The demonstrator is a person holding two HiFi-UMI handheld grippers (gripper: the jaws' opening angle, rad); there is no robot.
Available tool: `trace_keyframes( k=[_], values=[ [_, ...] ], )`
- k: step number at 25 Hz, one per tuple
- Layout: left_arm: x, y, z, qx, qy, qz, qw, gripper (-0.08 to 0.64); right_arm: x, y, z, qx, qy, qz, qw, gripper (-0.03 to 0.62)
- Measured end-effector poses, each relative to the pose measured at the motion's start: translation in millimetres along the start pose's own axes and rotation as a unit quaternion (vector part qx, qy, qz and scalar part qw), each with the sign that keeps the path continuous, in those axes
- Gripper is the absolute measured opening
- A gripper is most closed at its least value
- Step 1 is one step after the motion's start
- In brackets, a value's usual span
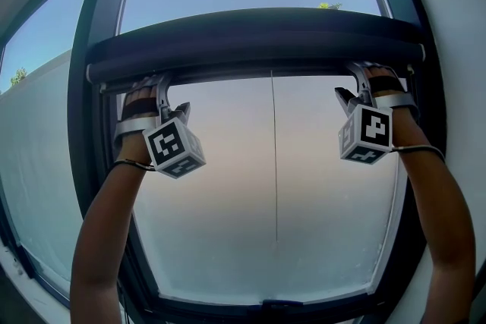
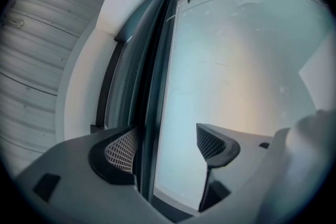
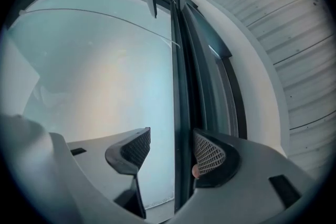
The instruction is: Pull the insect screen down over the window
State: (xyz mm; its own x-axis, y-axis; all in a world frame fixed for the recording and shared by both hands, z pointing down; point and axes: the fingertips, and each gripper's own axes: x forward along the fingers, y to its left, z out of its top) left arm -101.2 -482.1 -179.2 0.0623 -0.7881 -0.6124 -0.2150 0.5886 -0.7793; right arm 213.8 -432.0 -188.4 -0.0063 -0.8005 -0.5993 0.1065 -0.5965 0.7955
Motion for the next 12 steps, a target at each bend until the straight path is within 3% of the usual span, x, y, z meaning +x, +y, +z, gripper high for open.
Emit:
trace_keyframes(
  k=[8,12],
  values=[
    [14,-5,-9,0.009,0.008,-0.033,0.9994,0.334,6,4,-5,-0.019,0.022,0.041,0.999,0.232],
    [14,-9,-12,0.037,0.026,-0.056,0.9974,0.341,6,7,-5,-0.025,0.022,0.057,0.998,0.232]
  ],
)
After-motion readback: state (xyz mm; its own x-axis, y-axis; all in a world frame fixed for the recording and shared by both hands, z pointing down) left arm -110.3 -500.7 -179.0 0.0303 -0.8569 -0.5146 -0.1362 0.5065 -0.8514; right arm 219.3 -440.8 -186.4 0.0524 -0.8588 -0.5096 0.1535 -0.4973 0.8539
